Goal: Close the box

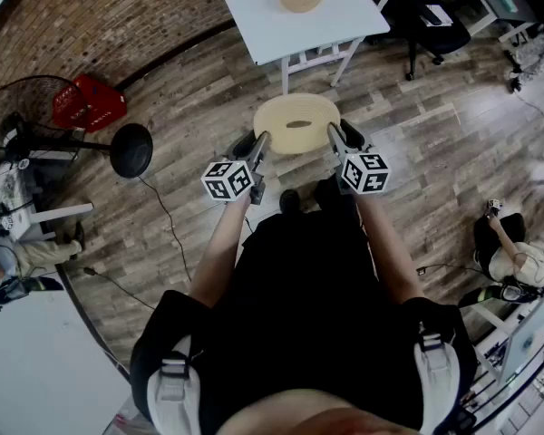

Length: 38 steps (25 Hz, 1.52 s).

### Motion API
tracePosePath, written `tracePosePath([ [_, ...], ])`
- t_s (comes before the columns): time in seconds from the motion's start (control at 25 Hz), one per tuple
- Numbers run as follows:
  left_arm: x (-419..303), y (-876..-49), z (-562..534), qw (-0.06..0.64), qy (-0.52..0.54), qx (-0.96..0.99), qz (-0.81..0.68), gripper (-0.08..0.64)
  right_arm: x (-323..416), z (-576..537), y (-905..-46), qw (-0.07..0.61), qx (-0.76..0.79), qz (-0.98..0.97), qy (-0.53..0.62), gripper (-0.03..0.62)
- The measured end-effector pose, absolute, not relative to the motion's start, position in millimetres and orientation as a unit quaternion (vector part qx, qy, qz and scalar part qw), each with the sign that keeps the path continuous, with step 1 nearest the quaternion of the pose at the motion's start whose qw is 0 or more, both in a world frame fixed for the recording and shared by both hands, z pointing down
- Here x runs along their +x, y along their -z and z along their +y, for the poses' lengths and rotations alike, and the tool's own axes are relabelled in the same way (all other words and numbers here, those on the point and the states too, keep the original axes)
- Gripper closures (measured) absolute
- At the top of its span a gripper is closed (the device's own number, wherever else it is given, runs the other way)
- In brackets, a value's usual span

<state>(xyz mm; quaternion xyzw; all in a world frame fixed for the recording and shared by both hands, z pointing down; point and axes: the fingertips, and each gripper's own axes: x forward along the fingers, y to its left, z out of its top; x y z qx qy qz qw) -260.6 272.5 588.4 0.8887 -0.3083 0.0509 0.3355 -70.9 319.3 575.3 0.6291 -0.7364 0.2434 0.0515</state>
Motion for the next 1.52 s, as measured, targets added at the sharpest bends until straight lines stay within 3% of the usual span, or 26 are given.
tracePosePath([
  [1.52,-208.3,-587.5,221.6,0.335,-0.066,0.885,-0.317,0.428,-17.0,262.3,-585.9,0.034,0.623,-0.736,-0.264,0.466],
])
